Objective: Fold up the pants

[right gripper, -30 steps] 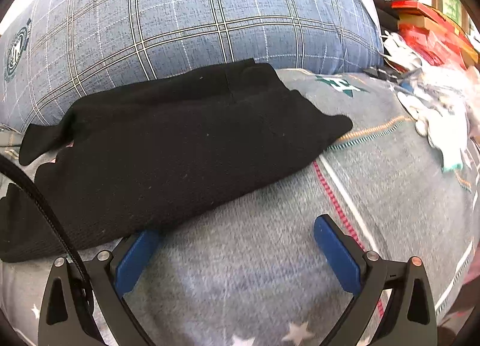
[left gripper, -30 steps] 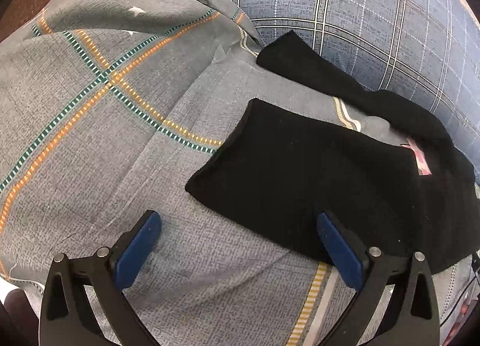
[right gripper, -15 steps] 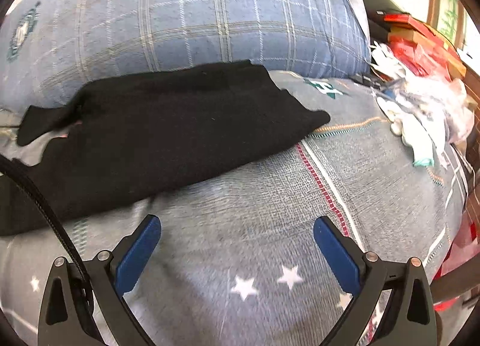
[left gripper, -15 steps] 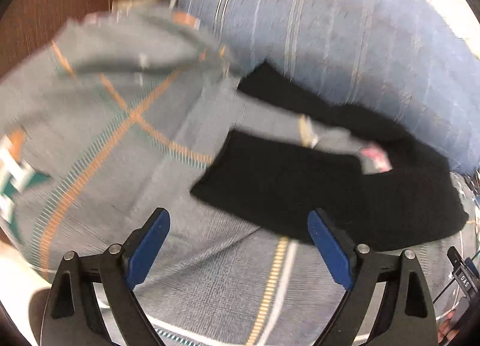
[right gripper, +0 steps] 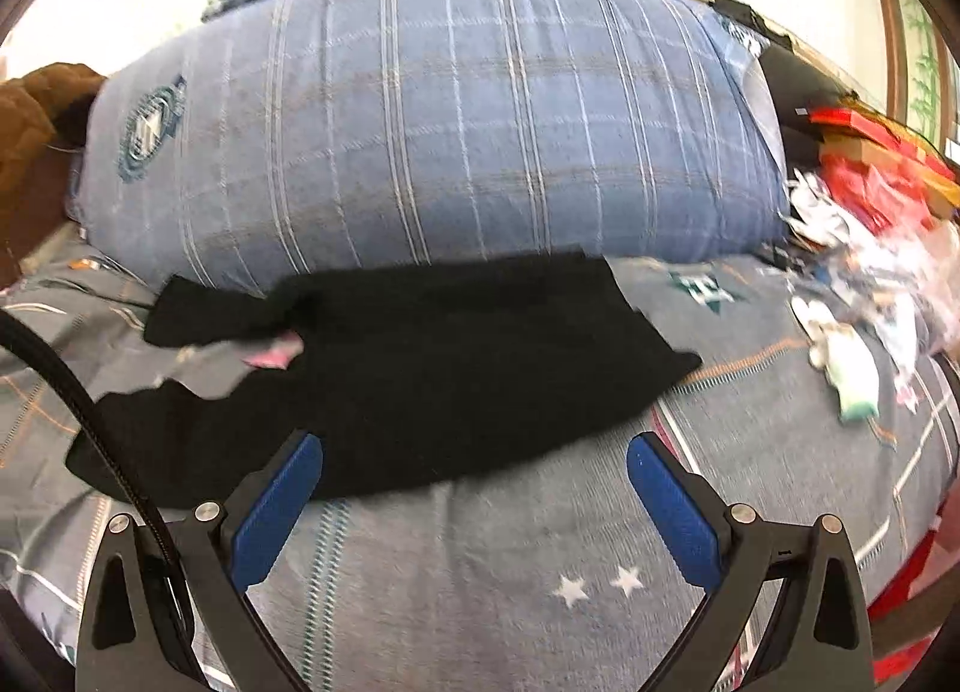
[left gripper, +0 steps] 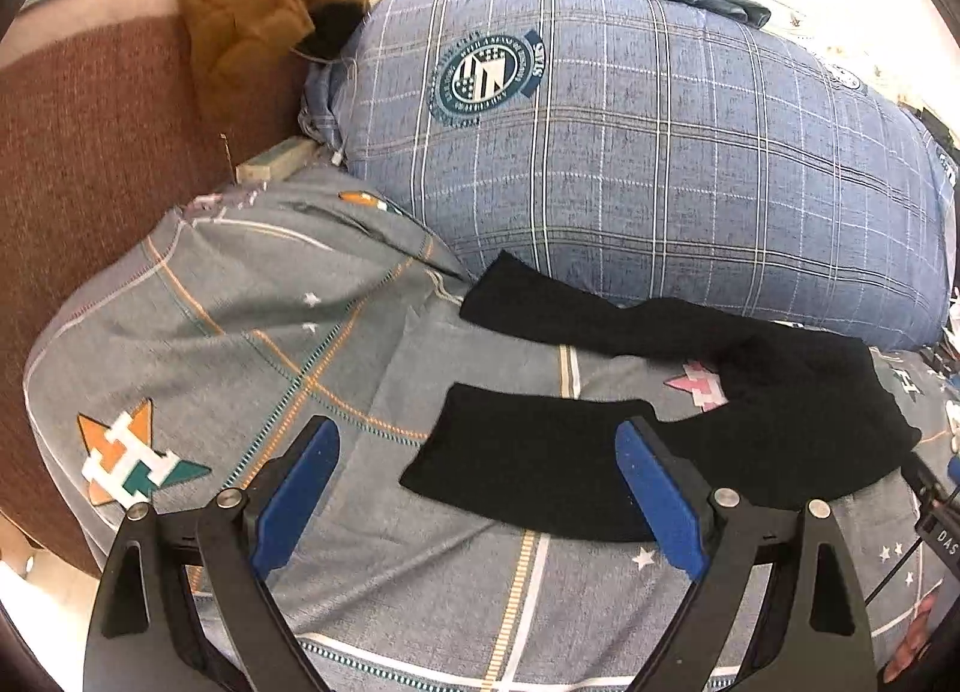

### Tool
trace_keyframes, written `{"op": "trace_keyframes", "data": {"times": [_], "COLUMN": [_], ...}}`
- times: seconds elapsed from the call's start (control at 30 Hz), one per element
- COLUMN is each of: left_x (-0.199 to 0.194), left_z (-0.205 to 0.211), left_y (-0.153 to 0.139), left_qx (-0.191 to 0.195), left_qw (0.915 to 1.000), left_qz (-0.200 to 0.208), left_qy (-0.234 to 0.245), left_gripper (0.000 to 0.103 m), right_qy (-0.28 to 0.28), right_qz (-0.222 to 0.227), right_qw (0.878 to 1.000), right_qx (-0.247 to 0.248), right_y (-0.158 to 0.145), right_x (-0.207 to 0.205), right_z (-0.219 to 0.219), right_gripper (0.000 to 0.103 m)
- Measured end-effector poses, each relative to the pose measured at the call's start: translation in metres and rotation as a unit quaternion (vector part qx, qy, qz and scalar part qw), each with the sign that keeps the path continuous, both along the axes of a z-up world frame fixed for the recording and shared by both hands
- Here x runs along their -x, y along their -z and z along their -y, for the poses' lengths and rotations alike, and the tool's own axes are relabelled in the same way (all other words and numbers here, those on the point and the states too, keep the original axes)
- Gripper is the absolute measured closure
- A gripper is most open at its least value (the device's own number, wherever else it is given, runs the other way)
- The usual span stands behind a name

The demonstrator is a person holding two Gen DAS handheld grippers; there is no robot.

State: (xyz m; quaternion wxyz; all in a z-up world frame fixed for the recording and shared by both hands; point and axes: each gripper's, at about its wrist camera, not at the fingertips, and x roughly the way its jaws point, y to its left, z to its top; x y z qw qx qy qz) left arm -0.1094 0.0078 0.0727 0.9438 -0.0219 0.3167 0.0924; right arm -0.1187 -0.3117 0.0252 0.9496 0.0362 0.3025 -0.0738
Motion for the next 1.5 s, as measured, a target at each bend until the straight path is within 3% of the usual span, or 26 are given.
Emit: {"op": "trace_keyframes", "data": {"times": [0.2,0.33,0.6,0.7,0.8,0.9,1.07,1.27,1.4,1.43,1.47,1.5], "left_x": [-0.026,-0.063,-0.198,-0.249,-0.292,-0.321,-0.353,-0.380,-0.384,-0.386,-0.386,-0.386], "left_z": [-0.018,-0.025,-0.036,-0.042,-0.051,-0.056,-0.063,-0.063,-0.051,-0.049,-0.046,-0.041], "left_y": [-0.009,-0.018,0.007,0.030,0.052,0.069,0.093,0.124,0.134,0.135,0.135,0.137], "left_qx": [0.044,0.044,0.066,0.095,0.122,0.129,0.129,0.157,0.154,0.153,0.149,0.133], "left_qw": [0.9983,0.9964,0.9883,0.9820,0.9778,0.9763,0.9735,0.9622,0.9582,0.9577,0.9580,0.9592], "left_qz": [-0.013,-0.022,-0.094,-0.123,-0.137,-0.146,-0.165,-0.194,-0.202,-0.201,-0.200,-0.207], "left_qy": [0.035,0.069,0.100,0.107,0.100,0.094,0.091,0.109,0.132,0.138,0.141,0.138], "left_gripper": [0.010,0.010,0.010,0.010,0.017,0.018,0.018,0.018,0.018,0.026,0.048,0.063], "right_qy": [-0.058,-0.091,-0.172,-0.191,-0.206,-0.215,-0.239,-0.286,-0.305,-0.312,-0.319,-0.323], "right_qz": [0.002,-0.005,-0.048,-0.077,-0.115,-0.144,-0.179,-0.216,-0.234,-0.237,-0.242,-0.247], "right_qw": [0.997,0.994,0.982,0.978,0.972,0.966,0.953,0.923,0.910,0.906,0.903,0.900], "right_qx": [0.043,0.061,0.062,0.043,0.007,-0.022,-0.060,-0.139,-0.156,-0.156,-0.158,-0.158], "right_y": [-0.008,-0.018,-0.024,-0.019,-0.007,0.006,0.024,0.047,0.061,0.064,0.067,0.071], "right_x": [-0.023,-0.047,-0.137,-0.185,-0.233,-0.274,-0.320,-0.351,-0.366,-0.368,-0.371,-0.374], "right_z": [-0.009,-0.004,0.014,0.022,0.029,0.033,0.028,0.007,-0.021,-0.030,-0.040,-0.047], "right_gripper": [0.000,0.000,0.002,0.003,0.007,0.011,0.012,0.011,0.011,0.011,0.011,0.011]}}
